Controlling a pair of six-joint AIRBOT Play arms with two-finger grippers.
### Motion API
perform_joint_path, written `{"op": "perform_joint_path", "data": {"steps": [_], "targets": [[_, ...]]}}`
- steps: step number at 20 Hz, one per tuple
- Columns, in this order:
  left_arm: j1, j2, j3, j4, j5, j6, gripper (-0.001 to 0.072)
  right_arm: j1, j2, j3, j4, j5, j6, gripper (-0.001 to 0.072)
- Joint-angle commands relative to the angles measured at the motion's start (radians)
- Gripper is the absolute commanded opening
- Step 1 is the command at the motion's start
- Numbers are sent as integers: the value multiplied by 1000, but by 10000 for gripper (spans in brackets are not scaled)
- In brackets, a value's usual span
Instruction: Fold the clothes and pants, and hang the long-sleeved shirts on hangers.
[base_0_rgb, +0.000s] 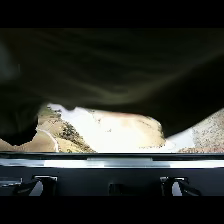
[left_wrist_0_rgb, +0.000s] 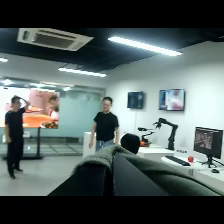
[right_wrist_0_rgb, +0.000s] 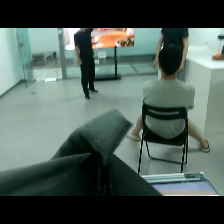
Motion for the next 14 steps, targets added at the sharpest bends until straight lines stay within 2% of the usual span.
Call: {"op": "perform_joint_path", "data": {"steps": [1,4,6,8,10,12,14], "targets": [[3,-37,11,162,-50,-109,18,1,-35,7,-24,12,10,37],[2,-145,-38,247,-286,-123,19,6,-191,2,7,231,95,36],[-21,-235,-153,248,-373,-116,20,51,-331,-52,21,316,101,36],[-65,-327,-319,248,-336,-55,20,153,-500,-150,-28,283,105,36],[-105,-434,-470,248,-241,0,20,240,-675,-201,-69,199,155,36],[-125,-557,-551,247,-165,-2,20,301,-842,-201,-58,85,261,37],[-134,-682,-563,247,-165,-37,21,338,-960,-202,-21,32,349,37]]}}
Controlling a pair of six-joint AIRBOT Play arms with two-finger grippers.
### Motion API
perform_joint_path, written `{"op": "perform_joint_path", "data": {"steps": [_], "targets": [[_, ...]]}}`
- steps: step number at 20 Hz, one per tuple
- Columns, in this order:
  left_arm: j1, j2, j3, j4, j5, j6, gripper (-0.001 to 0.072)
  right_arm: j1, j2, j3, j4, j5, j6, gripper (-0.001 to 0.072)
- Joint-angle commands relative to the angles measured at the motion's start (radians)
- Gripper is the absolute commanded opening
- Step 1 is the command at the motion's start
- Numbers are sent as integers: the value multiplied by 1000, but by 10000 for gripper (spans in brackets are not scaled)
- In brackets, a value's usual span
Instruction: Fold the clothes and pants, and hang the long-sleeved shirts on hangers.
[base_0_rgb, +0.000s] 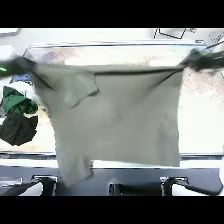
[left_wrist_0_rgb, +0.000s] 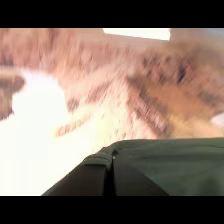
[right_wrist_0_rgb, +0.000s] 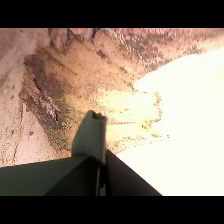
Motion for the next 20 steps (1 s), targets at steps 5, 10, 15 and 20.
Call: {"op": "perform_joint_path", "data": {"steps": [5,10,15,20], "targets": [[-27,-348,-84,-21,-66,-174,22,118,-328,-19,48,-24,162,38],[107,-346,-10,14,-349,-145,704,-47,-241,-7,7,121,59,524],[309,-267,-127,214,-601,-124,547,-338,-130,-116,-140,534,-31,567],[351,-172,-557,110,-463,50,512,-386,69,-563,-95,373,-103,566]]}}
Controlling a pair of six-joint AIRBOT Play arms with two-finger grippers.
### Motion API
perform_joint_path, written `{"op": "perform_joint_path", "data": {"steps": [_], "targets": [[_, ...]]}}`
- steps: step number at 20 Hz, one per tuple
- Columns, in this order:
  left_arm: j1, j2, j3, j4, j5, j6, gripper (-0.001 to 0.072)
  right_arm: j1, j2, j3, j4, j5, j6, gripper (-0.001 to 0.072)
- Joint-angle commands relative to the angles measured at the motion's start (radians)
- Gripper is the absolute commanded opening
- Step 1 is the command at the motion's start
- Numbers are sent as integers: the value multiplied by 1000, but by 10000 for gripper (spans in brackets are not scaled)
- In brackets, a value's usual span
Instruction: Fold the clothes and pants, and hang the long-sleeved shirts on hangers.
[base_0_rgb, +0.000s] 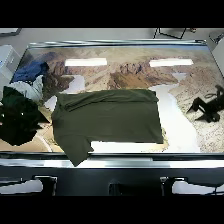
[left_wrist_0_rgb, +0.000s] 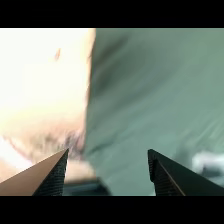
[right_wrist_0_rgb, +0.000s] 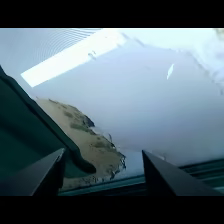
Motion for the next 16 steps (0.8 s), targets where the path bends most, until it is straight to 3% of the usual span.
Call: {"op": "perform_joint_path", "data": {"steps": [1,9,12,14,15,16], "targets": [[31,35,-229,-94,39,145,512,-38,114,-257,60,-42,-85,566],[-40,22,-309,-145,206,153,505,-38,130,-322,146,-40,-124,566],[-87,18,-308,-198,244,150,303,-11,130,-327,138,-35,-151,566],[-92,21,-308,-215,248,150,60,53,130,-371,124,-70,-180,590],[-91,25,-308,-214,244,150,22,84,130,-407,98,-113,-179,639],[-90,31,-308,-214,240,151,20,100,130,-444,94,-156,-168,642]]}}
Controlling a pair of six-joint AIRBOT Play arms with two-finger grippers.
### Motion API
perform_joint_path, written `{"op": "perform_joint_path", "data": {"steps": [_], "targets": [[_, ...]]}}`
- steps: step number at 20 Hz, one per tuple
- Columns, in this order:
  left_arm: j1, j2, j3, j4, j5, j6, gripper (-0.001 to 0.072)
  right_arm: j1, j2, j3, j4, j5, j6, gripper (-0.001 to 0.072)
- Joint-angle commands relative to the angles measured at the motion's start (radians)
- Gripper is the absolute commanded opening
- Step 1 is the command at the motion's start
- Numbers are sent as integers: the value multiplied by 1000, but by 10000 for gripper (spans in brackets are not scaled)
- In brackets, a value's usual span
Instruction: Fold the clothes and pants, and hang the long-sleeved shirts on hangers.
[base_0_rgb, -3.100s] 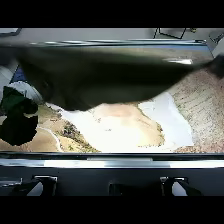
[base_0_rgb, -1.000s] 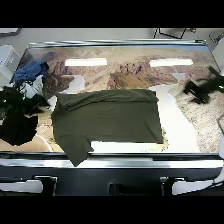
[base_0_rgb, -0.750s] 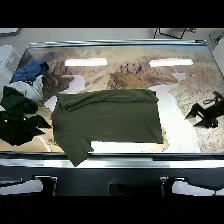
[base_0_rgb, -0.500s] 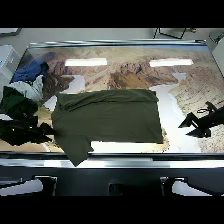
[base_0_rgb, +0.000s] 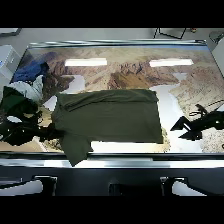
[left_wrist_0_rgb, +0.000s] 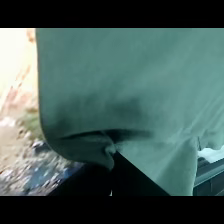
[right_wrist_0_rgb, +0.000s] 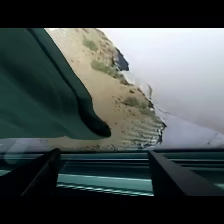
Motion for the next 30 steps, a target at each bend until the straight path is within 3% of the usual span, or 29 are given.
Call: {"op": "perform_joint_path", "data": {"steps": [1,7,10,11,12,13,14,17,19,21,23,25,30], "targets": [[-11,15,-2,-26,0,2,20,63,-6,-102,-7,-112,-11,647],[-11,57,-2,-26,-6,3,20,63,-79,-168,170,-164,-74,620],[-11,78,-2,-26,-13,1,20,103,-100,-172,181,-165,-72,600],[-11,82,-2,-27,-15,-1,20,141,-104,-172,176,-171,-59,514],[-11,87,-2,-30,-22,0,21,175,-103,-169,164,-177,-50,361],[-11,91,3,-31,-33,0,20,200,-102,-159,158,-161,-45,93],[-11,98,19,-31,-50,0,20,209,-95,-138,160,-128,-46,37],[-11,168,156,-80,-94,0,19,204,14,9,157,-66,-72,35],[-10,264,354,-186,-75,0,19,200,139,207,154,-108,-72,35],[-10,371,630,-274,15,35,20,200,273,456,128,-240,-77,36],[-10,462,924,-233,135,55,20,200,406,674,65,-385,-76,36],[-10,540,1120,-170,143,37,20,200,538,785,-23,-457,-81,36],[-12,747,1168,-125,212,-81,20,200,759,796,-190,-452,8,36]]}}
